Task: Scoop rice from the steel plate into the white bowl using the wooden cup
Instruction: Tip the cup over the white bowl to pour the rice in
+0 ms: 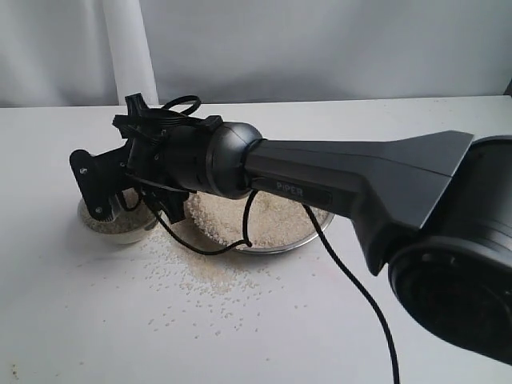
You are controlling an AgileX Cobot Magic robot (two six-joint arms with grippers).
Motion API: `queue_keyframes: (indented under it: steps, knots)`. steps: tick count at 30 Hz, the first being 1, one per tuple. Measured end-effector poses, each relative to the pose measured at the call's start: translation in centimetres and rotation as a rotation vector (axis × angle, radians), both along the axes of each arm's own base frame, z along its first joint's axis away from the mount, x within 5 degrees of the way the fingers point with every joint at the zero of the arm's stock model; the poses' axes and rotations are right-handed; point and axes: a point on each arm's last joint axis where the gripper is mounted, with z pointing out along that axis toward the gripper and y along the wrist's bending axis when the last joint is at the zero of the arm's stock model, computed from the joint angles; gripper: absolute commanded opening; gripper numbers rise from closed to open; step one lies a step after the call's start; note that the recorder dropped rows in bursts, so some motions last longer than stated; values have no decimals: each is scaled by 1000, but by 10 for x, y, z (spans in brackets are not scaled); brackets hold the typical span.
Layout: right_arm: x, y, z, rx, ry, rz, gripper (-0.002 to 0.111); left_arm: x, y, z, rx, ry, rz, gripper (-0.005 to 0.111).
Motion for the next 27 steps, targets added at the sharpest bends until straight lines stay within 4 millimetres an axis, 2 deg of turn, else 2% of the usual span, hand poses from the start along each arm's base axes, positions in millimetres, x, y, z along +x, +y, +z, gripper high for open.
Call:
queue_keyframes:
  steps: [6, 12, 27]
  knots:
    - [-5, 2, 2, -101, -66, 17, 0, 0, 0, 0, 0, 0, 0, 0]
    - [-14, 10, 3, -125, -100, 55, 0, 0, 0, 0, 0, 0, 0, 0]
    - [-11, 15, 10, -153, -219, 151, 0, 0, 0, 0, 0, 0, 0, 0]
